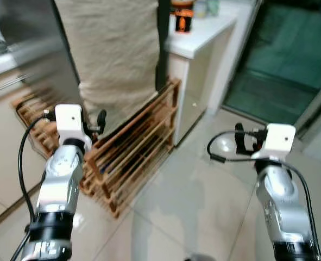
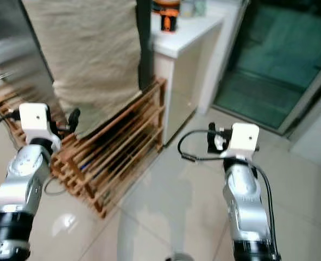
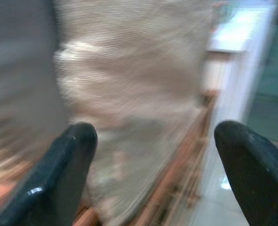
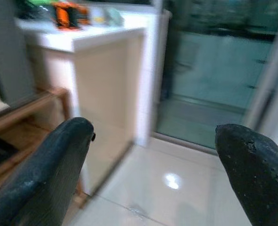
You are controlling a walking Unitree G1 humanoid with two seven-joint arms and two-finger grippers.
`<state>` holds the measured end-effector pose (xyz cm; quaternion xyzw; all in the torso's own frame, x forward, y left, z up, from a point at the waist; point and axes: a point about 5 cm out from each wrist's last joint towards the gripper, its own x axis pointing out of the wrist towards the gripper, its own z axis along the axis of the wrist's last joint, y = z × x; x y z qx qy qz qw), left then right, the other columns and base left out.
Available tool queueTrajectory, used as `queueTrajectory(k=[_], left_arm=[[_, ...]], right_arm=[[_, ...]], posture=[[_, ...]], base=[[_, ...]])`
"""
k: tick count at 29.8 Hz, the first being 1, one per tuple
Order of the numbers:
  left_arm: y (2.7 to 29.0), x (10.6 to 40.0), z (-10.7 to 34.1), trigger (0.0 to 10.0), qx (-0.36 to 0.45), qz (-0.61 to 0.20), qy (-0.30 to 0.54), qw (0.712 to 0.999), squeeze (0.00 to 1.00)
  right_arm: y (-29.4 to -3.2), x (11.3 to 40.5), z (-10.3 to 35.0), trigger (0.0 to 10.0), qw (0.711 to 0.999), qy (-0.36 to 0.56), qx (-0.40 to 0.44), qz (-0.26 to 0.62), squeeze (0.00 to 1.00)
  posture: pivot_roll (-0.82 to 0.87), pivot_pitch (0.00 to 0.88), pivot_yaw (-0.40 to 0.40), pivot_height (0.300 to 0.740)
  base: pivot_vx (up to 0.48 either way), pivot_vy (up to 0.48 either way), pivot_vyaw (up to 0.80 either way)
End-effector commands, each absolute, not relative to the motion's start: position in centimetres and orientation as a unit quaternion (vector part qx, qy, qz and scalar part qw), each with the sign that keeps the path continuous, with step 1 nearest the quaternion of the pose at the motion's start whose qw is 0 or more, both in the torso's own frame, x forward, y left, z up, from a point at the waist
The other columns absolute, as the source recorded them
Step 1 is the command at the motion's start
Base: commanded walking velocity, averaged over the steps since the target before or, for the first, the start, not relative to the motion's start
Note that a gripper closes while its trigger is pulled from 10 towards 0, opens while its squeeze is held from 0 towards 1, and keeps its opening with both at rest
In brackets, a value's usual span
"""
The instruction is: Restocking fridge
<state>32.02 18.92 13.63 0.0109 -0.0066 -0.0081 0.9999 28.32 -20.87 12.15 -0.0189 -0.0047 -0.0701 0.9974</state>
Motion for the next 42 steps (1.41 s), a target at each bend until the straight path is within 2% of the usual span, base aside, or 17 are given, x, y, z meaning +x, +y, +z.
queueTrajectory(k=[1,7,12,13,14,15,16,18,21,26,30,36,42], left_arm=[[19.7,32.0,14.3,10.0,0.015,0.002,-0.019,1.000,1.00],[19.8,31.9,14.6,10.0,0.024,0.009,-0.032,0.999,1.00],[19.0,31.8,15.3,10.0,0.014,-0.005,-0.049,0.999,1.00],[18.6,31.7,15.3,10.0,0.015,-0.015,-0.048,0.999,0.92],[18.2,31.6,15.4,10.0,0.013,-0.025,-0.047,0.998,0.55],[17.9,31.5,15.4,10.0,0.020,-0.032,-0.046,0.998,0.00],[17.3,31.3,15.2,10.0,0.061,-0.042,-0.033,0.997,0.00],[16.1,30.4,14.9,10.0,0.063,-0.069,-0.014,0.996,0.00],[14.9,29.7,15.2,10.0,0.035,-0.088,-0.020,0.995,0.00],[14.6,30.3,16.0,10.0,-0.003,-0.081,-0.040,0.996,0.00],[13.3,31.9,18.2,10.0,-0.028,-0.097,-0.073,0.992,0.00],[11.0,34.2,19.5,10.0,-0.036,-0.126,-0.082,0.988,0.00],[11.4,36.6,19.8,10.0,-0.011,-0.080,-0.071,0.994,0.00]], right_arm=[[-20.2,28.5,12.7,10.0,0.998,-0.020,-0.020,-0.059,1.00],[-19.6,28.6,12.9,10.0,0.998,-0.025,-0.023,-0.046,1.00],[-19.0,28.3,13.1,10.0,0.999,-0.028,-0.007,-0.036,1.00],[-18.8,28.0,13.2,10.0,0.999,-0.028,-0.008,-0.033,1.00],[-18.6,27.7,13.2,10.0,0.999,-0.027,-0.006,-0.027,1.00],[-18.3,27.4,13.2,10.0,0.999,-0.024,-0.004,-0.021,1.00],[-18.1,26.8,13.0,10.0,1.000,-0.018,-0.002,-0.012,0.99],[-17.9,25.6,12.7,10.0,1.000,0.006,0.026,-0.011,1.00],[-17.7,25.3,13.4,10.0,1.000,-0.001,0.024,0.001,0.99],[-17.7,26.1,13.9,10.0,1.000,-0.013,0.021,-0.005,0.99],[-17.2,27.2,15.3,10.0,0.999,-0.044,-0.010,0.012,0.99],[-17.2,28.0,15.7,10.0,0.999,-0.044,-0.003,0.010,0.99],[-17.1,27.7,15.5,10.0,0.999,-0.042,0.000,0.007,0.99]], posture=[[-0.15,0.006,0.022,0.740],[-0.14,0.013,0.013,0.740],[-0.14,0.015,0.009,0.740],[-0.14,0.015,0.009,0.740],[-0.15,0.016,0.009,0.740],[-0.14,0.021,0.014,0.740],[-0.14,0.021,0.014,0.740],[-0.14,0.023,0.013,0.740],[-0.15,0.029,0.017,0.740],[-0.16,0.019,0.022,0.740],[-0.16,0.015,0.016,0.740],[-0.17,0.008,0.014,0.740],[-0.20,0.004,0.033,0.740]], base=[[0.000,0.439,-0.76],[0.000,0.439,-0.75],[0.000,0.437,0.00],[0.000,0.450,0.00],[0.000,0.469,0.00],[0.000,0.000,0.00],[0.000,0.000,0.00],[0.000,0.000,0.00],[0.000,0.000,0.00],[0.000,0.000,0.00],[0.000,0.000,0.00],[0.000,0.000,0.00],[0.000,0.000,0.00]])
